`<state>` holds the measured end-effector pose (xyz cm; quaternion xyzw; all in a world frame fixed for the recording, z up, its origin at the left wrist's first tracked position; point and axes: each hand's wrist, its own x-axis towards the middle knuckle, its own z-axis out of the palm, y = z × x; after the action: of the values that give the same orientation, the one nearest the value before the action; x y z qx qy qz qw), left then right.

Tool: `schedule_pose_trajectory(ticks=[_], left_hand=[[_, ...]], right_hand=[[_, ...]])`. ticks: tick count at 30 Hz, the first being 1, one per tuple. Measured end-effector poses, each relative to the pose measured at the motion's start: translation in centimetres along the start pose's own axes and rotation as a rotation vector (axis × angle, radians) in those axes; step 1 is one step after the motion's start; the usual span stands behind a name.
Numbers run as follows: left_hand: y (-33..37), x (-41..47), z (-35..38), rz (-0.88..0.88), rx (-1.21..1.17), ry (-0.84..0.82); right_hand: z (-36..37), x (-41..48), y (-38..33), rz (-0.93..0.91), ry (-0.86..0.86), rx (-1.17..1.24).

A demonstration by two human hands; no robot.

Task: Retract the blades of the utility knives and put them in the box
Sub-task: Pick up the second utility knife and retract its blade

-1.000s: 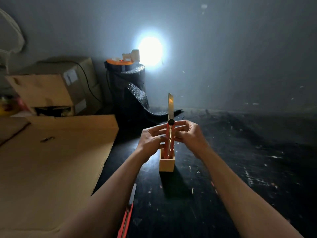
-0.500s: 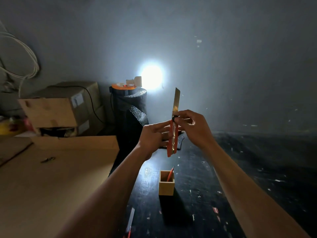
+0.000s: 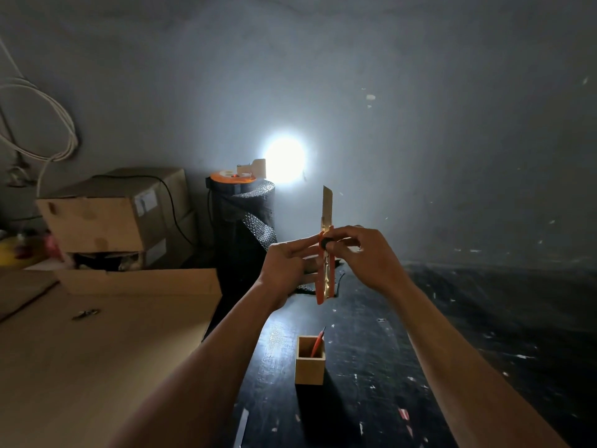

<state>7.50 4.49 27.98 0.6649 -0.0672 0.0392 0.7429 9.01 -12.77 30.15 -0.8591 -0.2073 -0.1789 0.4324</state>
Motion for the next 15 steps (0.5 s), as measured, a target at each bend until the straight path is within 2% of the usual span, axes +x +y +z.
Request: schedule_pose_trajectory(ticks=[15], left_hand=[[1.7,0.5,0.5,-0.056,-0.051,0.001]], right_hand=[[1.0,-2.7,0.4,-0.01,0.052,0.046]])
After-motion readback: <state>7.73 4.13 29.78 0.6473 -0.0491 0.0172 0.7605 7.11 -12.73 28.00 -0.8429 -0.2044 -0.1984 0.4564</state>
